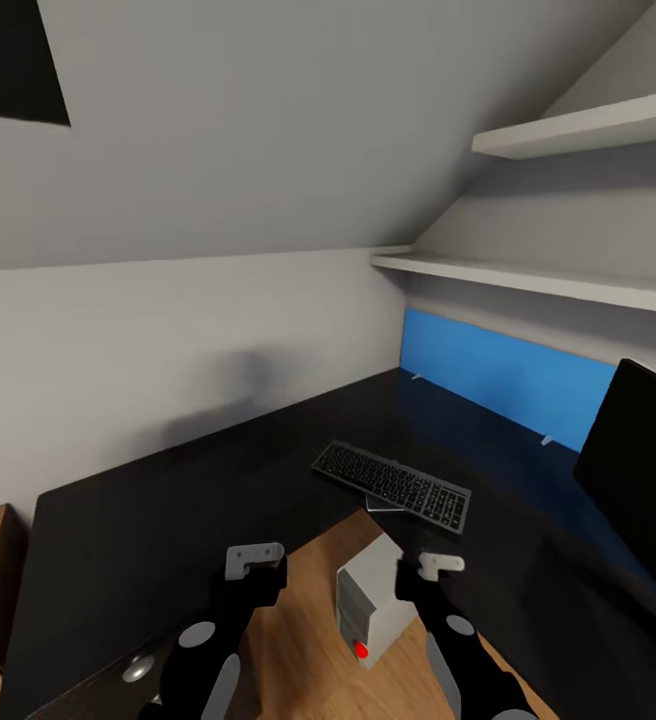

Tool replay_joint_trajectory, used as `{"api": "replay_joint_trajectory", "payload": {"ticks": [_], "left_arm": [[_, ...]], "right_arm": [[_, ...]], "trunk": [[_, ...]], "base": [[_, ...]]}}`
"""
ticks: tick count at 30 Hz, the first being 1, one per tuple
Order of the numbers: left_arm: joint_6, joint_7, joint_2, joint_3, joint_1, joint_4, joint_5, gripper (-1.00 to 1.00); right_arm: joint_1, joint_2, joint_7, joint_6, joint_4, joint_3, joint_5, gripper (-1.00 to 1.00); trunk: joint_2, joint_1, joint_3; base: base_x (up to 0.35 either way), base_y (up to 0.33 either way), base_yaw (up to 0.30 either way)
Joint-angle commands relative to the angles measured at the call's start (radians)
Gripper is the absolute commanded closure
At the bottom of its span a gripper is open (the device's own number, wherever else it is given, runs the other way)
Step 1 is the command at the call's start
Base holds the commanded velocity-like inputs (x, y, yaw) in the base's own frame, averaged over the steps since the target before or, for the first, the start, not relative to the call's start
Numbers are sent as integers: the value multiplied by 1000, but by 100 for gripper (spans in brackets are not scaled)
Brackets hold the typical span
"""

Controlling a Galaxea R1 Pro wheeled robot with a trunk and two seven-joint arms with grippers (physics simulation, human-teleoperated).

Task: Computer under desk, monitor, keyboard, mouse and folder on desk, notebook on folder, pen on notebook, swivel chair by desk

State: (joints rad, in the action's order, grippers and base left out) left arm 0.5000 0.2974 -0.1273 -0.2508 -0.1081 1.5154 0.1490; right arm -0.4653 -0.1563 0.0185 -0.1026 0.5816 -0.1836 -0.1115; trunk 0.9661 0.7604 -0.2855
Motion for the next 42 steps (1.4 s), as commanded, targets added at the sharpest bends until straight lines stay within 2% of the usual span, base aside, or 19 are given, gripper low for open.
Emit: {"api": "replay_joint_trajectory", "payload": {"ticks": [1, 8, 14, 17, 20, 22, 26, 42], "left_arm": [[3, 9, 1, -1, -1, 2, 11, -100], [3, 10, 3, 5, -1, 6, 11, -100], [4, 9, 1, 87, -1, 4, 14, -100], [5, 8, 0, 147, -1, 4, 49, -100], [5, 8, 2, 172, -1, 3, 109, -100], [5, 8, 3, 179, -1, 3, 133, -100], [5, 8, 3, 181, -1, 2, 144, -100], [4, 2, 5, 182, -1, 2, 147, -100]], "right_arm": [[-1, -2, 8, -3, 0, -6, -10, 100], [-1, -3, 16, -5, 0, -5, -11, 100], [-1, -6, 15, -4, -3, -5, -10, 100], [-1, -6, 15, -5, -3, -5, -10, 100], [-1, -6, 15, -5, -3, -5, -10, 100], [-1, -6, 14, -5, -3, -5, -10, 100], [-1, -7, 14, -5, -3, -4, -10, 100], [-1, -8, 15, -5, -3, -4, -11, 100]], "trunk": [[-6, -4, 2], [-55, -31, 24], [-97, -54, 43], [-118, -65, 52], [-139, -77, 61], [-153, -84, 68], [-167, -92, 74], [-167, -92, 74]], "base": [[-3, 0, 15], [-1, 0, 189], [0, 0, 275], [0, 0, 279], [0, 0, 280], [0, 0, 280], [0, 0, 280], [0, 0, 280]]}}
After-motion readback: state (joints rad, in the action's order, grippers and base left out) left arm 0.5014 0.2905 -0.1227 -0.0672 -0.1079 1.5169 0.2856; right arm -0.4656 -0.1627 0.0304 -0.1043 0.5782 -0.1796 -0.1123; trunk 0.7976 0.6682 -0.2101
